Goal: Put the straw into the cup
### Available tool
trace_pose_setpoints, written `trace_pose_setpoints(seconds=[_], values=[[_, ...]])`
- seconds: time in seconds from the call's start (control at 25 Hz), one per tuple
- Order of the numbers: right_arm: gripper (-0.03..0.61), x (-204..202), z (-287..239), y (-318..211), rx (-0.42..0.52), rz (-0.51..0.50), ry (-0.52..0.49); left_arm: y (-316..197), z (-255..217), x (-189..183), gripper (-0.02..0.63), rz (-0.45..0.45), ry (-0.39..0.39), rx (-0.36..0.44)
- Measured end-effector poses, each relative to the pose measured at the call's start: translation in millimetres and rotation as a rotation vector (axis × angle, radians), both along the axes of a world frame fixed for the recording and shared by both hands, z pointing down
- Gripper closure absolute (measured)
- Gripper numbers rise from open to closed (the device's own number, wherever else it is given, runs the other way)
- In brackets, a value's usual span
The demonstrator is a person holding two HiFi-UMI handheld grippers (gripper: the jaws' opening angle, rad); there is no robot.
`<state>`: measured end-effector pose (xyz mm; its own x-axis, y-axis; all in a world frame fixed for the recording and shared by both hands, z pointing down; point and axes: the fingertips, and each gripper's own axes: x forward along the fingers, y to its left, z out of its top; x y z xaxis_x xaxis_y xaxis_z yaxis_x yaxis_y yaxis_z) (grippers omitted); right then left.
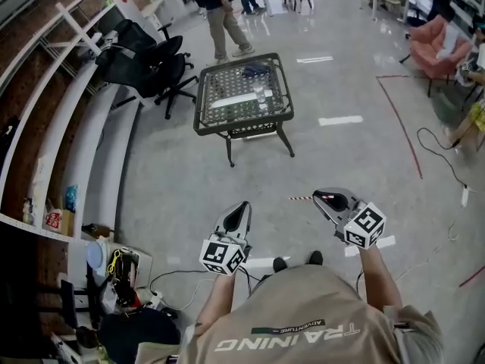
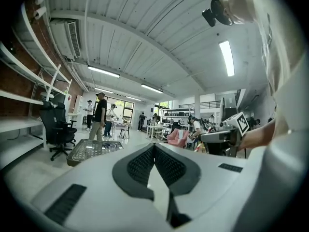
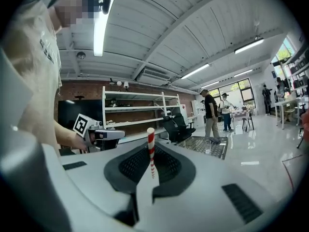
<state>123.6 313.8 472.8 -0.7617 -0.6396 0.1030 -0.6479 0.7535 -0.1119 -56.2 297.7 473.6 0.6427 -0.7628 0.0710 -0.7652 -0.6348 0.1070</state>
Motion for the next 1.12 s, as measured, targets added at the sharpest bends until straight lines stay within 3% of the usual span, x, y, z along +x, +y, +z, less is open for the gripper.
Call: trace_pose_setpoints(seconds=[0.44,0.72,1.12], values=[[0.543,-42,-3,-14,0.010,0.001,0.023,-12,4,-43,0.597,-0.004,0.003,-0.020],[0.543,-55,8,-12,-0.006,0.032,0.040,-18,10,-53,0.597,0.048,0.003,-0.019],[0.543,-59,21,-31,-0.048,0.037,0.083,-46,28,-62,0.597,0.042,0.028,-0.070]])
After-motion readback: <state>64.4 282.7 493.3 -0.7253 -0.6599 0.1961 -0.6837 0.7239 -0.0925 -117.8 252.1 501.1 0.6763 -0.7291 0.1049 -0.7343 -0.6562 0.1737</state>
